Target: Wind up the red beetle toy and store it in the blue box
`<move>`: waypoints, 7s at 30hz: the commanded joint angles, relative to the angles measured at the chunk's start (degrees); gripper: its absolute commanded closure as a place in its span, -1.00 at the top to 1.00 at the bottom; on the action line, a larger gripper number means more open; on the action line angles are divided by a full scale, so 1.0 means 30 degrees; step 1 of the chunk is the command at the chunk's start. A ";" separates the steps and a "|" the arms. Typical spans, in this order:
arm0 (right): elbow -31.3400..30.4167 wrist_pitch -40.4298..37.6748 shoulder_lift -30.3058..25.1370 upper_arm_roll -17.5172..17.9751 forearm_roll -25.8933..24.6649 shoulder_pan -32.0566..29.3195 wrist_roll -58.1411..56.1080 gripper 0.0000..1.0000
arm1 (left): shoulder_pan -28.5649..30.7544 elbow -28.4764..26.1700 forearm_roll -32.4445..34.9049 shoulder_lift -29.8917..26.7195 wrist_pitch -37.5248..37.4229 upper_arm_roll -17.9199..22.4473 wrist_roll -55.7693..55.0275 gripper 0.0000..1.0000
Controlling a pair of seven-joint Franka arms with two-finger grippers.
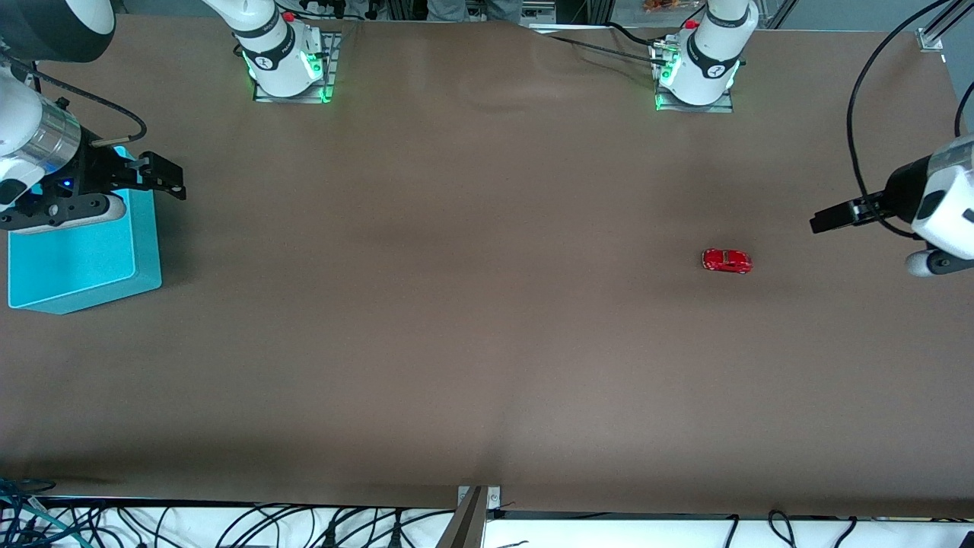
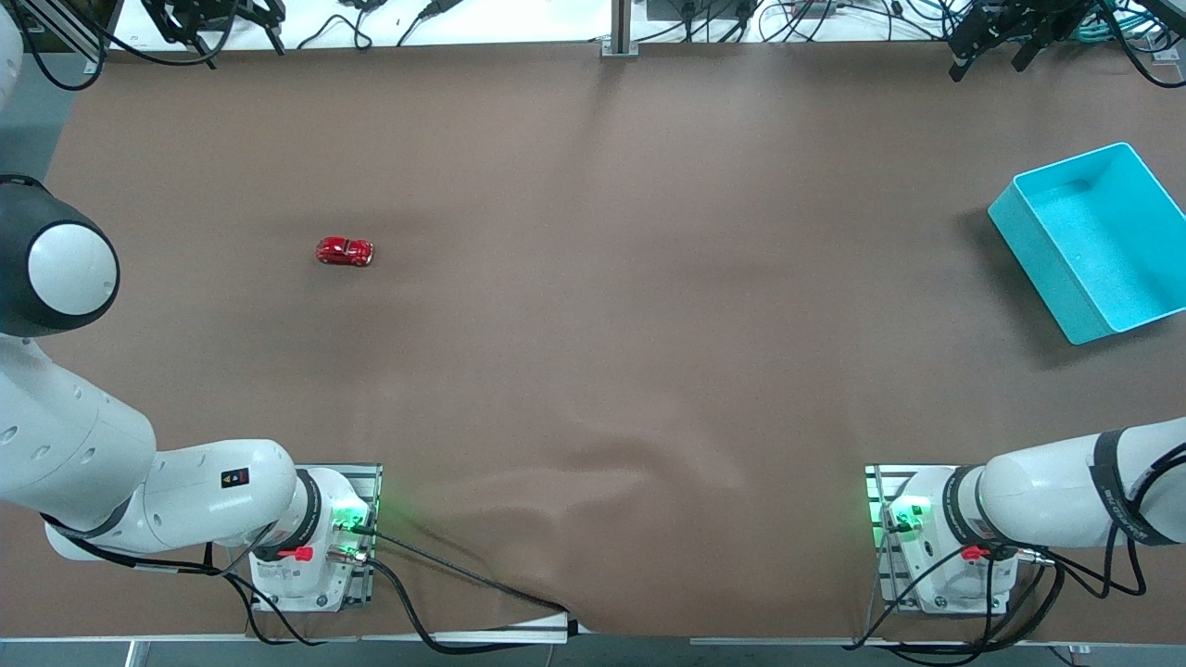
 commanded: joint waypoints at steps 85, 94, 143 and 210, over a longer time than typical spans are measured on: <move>0.0410 -0.0365 0.0175 -0.0027 -0.0445 -0.0142 0.0180 1.00 | -0.3476 -0.6683 -0.1002 0.0713 0.7173 0.5480 -2.2282 1.00; 0.0381 -0.0394 0.0175 -0.0027 -0.0445 -0.0142 0.0180 1.00 | -0.3944 -0.9876 -0.0739 0.0771 1.1247 0.5480 -2.4245 1.00; 0.0410 -0.0394 0.0175 -0.0027 -0.0415 -0.0142 0.0122 1.00 | -0.4150 -1.2370 -0.0739 0.4024 1.7578 0.5392 -2.5769 -1.00; 0.0410 -0.0394 0.0175 -0.0027 -0.0415 -0.0142 0.0122 1.00 | -0.4091 -0.9530 0.1078 0.7976 1.6524 0.4951 -2.6239 -1.00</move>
